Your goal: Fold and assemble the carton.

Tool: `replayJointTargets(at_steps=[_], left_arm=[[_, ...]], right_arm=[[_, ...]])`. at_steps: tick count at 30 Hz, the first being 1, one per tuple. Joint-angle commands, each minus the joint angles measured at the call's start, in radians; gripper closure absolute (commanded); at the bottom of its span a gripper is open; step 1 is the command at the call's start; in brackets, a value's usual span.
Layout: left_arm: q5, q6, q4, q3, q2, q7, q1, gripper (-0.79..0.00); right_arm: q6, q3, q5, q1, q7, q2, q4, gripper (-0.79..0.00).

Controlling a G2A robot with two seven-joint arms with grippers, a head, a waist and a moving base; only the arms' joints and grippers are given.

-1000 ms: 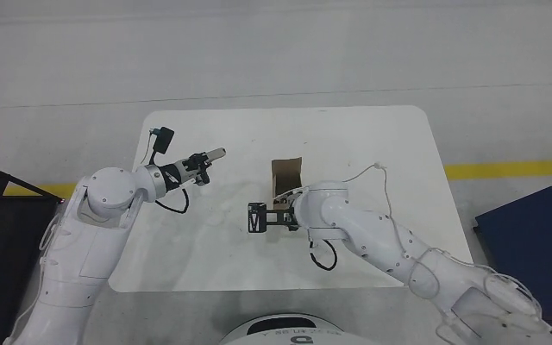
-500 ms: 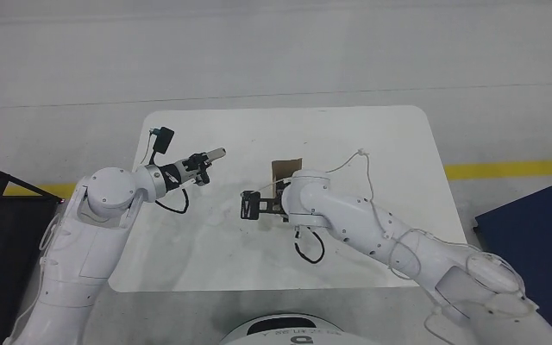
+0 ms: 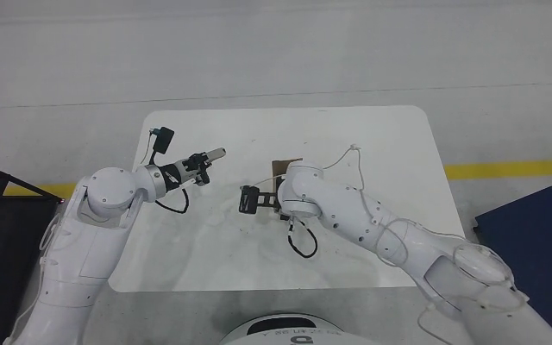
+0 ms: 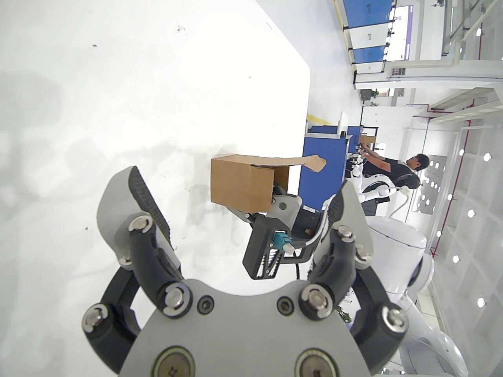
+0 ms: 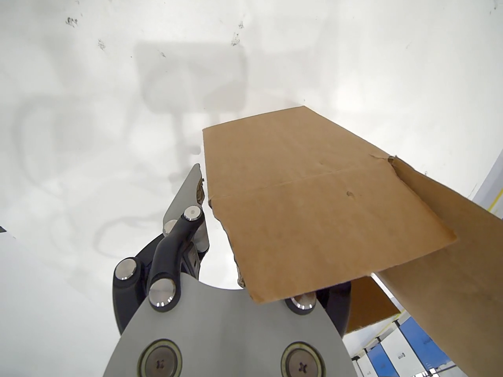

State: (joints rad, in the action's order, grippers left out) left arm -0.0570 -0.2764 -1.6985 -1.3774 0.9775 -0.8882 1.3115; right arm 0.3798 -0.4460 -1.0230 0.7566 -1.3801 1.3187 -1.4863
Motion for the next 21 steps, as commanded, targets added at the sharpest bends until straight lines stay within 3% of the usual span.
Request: replayJointTargets(at_steps=[1,4,6,8,16,21], left_arm=[[0.000,0.000,0.000,0.000,0.000,0.000,0.000,-0.785],[0.000,0.000,0.000,0.000,0.000,0.000,0.000,-0.785],[0.000,0.000,0.000,0.000,0.000,0.000,0.000,-0.785],[0.000,0.000,0.000,0.000,0.000,0.000,0.000,-0.785],[0.000,0.000,0.000,0.000,0.000,0.000,0.000,-0.785],[0.000,0.000,0.000,0.000,0.000,0.000,0.000,-0.785]], right_arm=[[-0.007,0.001,0.001,-0.001,-0.003,0.003,0.006,-0.388],[-0.014,0.001,-0.001,-0.001,-0.009,0.007,0.003,-0.453],[-0.020,-0.002,-0.001,0.000,-0.020,0.008,-0.005,-0.597],[-0.027,-0.008,0.002,0.002,-0.029,0.008,-0.020,-0.637],[-0.062,-0.074,0.038,0.031,0.014,-0.005,-0.023,-0.539],[-0.040,-0.078,0.061,0.035,0.034,-0.002,0.026,-0.560]])
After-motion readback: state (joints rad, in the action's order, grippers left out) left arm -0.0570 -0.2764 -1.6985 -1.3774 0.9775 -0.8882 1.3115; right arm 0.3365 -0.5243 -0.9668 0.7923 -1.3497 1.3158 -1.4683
